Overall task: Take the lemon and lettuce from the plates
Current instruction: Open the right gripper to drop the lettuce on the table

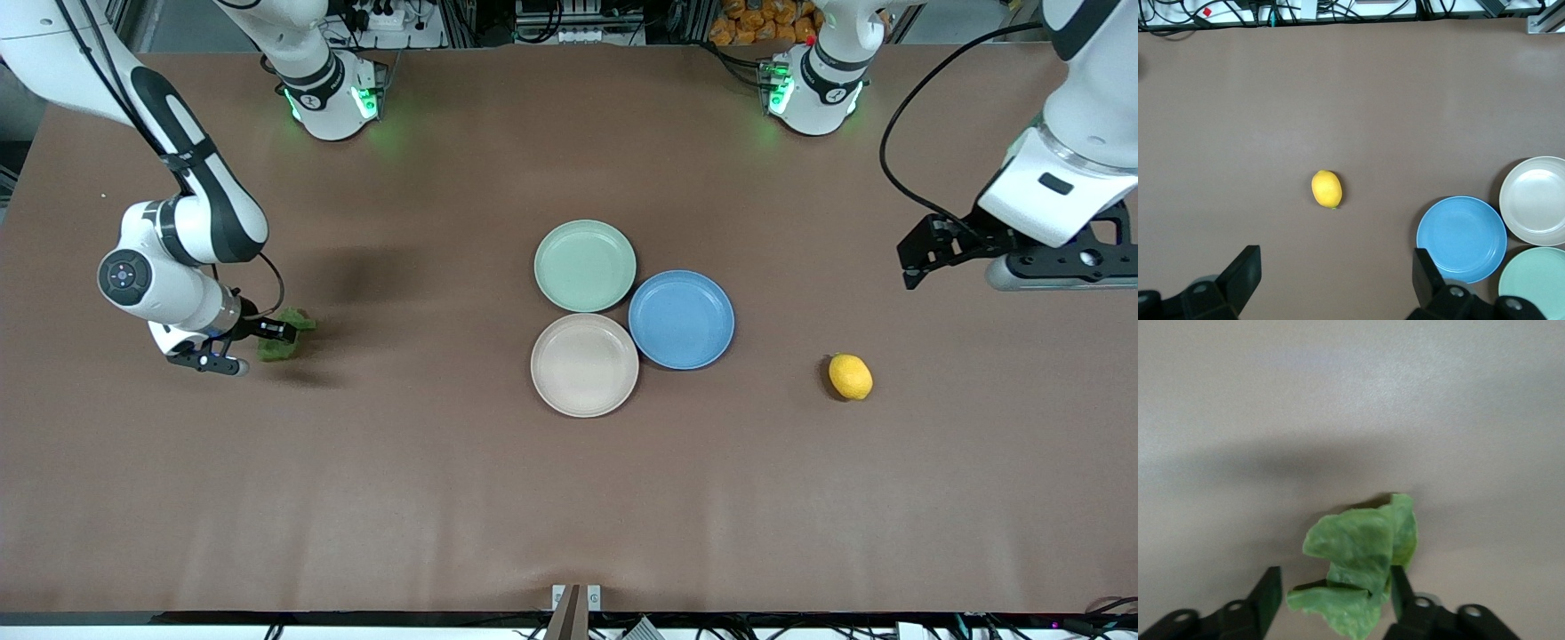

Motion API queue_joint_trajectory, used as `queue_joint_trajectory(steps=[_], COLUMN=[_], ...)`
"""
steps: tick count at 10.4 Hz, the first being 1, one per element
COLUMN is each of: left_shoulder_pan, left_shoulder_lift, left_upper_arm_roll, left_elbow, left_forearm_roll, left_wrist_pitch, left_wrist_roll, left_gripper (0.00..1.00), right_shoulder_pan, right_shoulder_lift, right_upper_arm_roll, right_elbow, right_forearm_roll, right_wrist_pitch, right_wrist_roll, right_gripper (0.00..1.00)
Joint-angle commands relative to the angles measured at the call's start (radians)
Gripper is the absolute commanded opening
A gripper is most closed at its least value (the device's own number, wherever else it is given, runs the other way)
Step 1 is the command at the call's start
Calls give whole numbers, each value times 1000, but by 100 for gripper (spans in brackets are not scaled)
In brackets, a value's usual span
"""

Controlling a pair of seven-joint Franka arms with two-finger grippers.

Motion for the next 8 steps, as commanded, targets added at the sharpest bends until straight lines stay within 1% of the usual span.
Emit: queue_joint_trajectory(steps=[1, 2, 4, 6, 7, 8], left_shoulder_pan=[34, 23, 14, 13, 5, -7], left_shoulder_lift=[-19, -22, -42, -46, -51, -51], left_upper_arm_roll=[0, 3, 5, 18, 21, 34], left_elbow=[-15, -15, -26, -30, -32, -35], left_forearm_roll=[-34, -48, -48, -47, -48, -48], left_wrist_pitch=[-13, -13, -14, -48, -48, -50], left_wrist_roll=[9, 8, 6, 14, 18, 18], left_gripper=[100, 100, 100, 100, 100, 100], right_shoulder_pan=[7, 15, 45, 126, 140, 144], right_shoulder_lift=[-87, -116, -173, -205, -222, -231], right_upper_arm_roll=[11, 11, 2, -74, -84, -82], right_elbow=[58, 66, 67, 89, 121, 182], right_forearm_roll=[-5, -2, -2, 9, 56, 82], right_wrist_pitch=[-186, -227, -245, -265, -308, -389], right_wrist_roll=[7, 7, 7, 7, 4, -5], right_gripper=[100, 100, 100, 100, 100, 100])
